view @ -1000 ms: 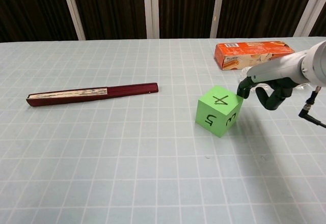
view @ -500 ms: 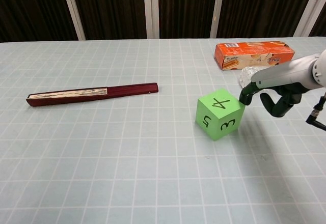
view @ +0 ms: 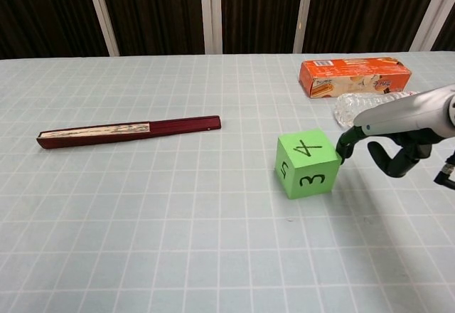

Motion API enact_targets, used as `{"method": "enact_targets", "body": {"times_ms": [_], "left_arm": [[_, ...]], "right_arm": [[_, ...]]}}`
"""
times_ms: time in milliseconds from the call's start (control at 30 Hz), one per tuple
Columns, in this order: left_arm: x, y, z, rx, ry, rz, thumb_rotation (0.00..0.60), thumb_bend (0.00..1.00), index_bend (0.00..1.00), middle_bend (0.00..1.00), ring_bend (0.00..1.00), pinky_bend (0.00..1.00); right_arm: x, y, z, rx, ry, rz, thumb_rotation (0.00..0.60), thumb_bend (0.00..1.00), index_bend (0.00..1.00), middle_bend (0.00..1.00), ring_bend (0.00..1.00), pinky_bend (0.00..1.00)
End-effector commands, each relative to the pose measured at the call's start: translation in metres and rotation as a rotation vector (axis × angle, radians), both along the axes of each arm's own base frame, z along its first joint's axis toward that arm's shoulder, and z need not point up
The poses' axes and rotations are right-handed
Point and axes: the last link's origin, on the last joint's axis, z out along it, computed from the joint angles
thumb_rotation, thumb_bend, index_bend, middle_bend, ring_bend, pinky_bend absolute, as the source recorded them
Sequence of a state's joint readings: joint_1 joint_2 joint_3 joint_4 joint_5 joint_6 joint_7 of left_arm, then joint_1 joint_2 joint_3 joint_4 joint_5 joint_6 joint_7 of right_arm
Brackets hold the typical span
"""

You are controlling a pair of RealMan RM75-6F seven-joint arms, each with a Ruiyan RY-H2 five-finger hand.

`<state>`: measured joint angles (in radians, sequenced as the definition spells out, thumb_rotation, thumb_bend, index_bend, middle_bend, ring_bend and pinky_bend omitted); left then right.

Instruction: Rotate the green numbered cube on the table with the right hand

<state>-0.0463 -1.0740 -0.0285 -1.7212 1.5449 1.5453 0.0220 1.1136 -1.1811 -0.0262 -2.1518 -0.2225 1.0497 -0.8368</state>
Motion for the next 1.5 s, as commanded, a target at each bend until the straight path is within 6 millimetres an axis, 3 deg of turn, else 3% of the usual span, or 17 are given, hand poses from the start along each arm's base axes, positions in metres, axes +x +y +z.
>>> {"method": "enact_targets", "body": {"times_ms": [33, 500, 1000, 1500], "left_arm": [[0.000, 0.000, 0.000, -0.003, 0.001, -0.002, 0.600, 0.44, 0.09, 0.00, 0.00, 0.04], [0.000, 0.000, 0.000, -0.007, -0.005, -0.002, 0.600, 0.44, 0.09, 0.00, 0.00, 0.04], [0.000, 0.000, 0.001, -0.007, -0.007, -0.001, 0.600, 0.44, 0.09, 0.00, 0.00, 0.04], [-0.001, 0.000, 0.004, -0.007, -0.019, -0.001, 0.600, 0.44, 0.09, 0.00, 0.00, 0.04]], "right_arm": [[-0.001, 0.005, -0.001, 0.012, 0.000, 0.010, 0.600, 0.99, 0.23, 0.18, 0.08, 0.00], [0.001, 0.022, -0.005, 0.066, -0.002, 0.025, 0.600, 0.99, 0.23, 0.18, 0.08, 0.00], [0.016, 0.038, -0.015, 0.139, -0.047, 0.046, 0.600, 0.99, 0.23, 0.18, 0.09, 0.00], [0.051, 0.042, -0.039, 0.191, -0.144, -0.003, 0.600, 0.99, 0.23, 0.18, 0.10, 0.00]]}}
